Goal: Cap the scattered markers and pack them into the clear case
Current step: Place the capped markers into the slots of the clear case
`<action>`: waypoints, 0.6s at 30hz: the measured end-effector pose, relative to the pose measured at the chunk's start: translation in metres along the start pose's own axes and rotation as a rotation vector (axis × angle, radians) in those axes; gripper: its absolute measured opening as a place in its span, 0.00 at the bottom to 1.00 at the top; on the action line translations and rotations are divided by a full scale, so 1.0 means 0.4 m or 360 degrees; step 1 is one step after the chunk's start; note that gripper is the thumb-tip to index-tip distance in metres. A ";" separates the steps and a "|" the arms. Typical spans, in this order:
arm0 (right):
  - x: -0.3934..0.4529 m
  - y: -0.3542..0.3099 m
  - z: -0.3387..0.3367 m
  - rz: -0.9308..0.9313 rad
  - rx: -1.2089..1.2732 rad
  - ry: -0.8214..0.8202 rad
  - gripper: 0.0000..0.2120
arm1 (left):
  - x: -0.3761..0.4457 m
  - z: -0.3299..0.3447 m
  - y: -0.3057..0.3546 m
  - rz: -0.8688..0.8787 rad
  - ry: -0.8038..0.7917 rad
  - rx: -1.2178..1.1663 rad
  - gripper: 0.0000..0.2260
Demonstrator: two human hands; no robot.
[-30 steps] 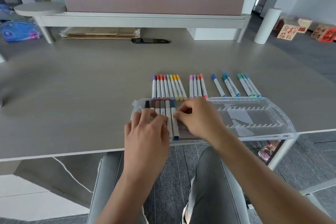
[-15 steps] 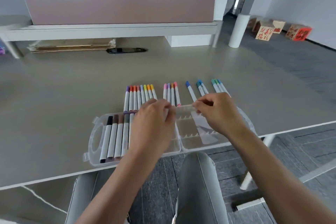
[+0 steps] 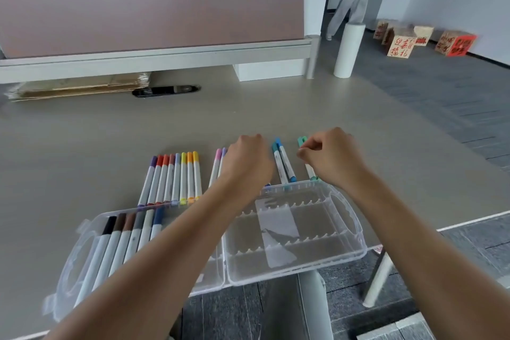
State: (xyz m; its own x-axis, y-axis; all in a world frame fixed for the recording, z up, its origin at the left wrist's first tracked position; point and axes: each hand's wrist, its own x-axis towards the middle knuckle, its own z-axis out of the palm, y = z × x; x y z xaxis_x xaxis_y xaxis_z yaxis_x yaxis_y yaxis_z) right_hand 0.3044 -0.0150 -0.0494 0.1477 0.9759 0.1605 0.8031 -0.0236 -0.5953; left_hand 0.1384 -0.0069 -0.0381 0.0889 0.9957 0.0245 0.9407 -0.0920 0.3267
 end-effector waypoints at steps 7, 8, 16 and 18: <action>0.071 0.027 0.012 0.0043 -0.0070 -0.0009 0.16 | 0.039 0.025 0.010 -0.0048 -0.0020 0.0069 0.04; 0.075 0.031 0.013 0.0052 -0.0069 0.0004 0.15 | 0.043 0.027 0.008 -0.0059 -0.0022 0.0052 0.02; 0.080 -0.009 0.036 0.0006 -0.0199 -0.0148 0.07 | 0.028 0.007 -0.031 -0.0246 0.0018 -0.0669 0.10; 0.082 -0.033 0.041 0.0032 -0.0353 -0.0187 0.07 | -0.003 -0.016 -0.042 -0.0252 0.0054 -0.0801 0.10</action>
State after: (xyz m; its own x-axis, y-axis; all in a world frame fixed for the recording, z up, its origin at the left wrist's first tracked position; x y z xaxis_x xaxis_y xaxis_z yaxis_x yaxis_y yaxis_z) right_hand 0.2893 0.0207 -0.0492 0.1073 0.9930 0.0501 0.9098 -0.0777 -0.4078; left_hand 0.1204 -0.0064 -0.0377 -0.0600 0.9976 -0.0343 0.6674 0.0657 0.7418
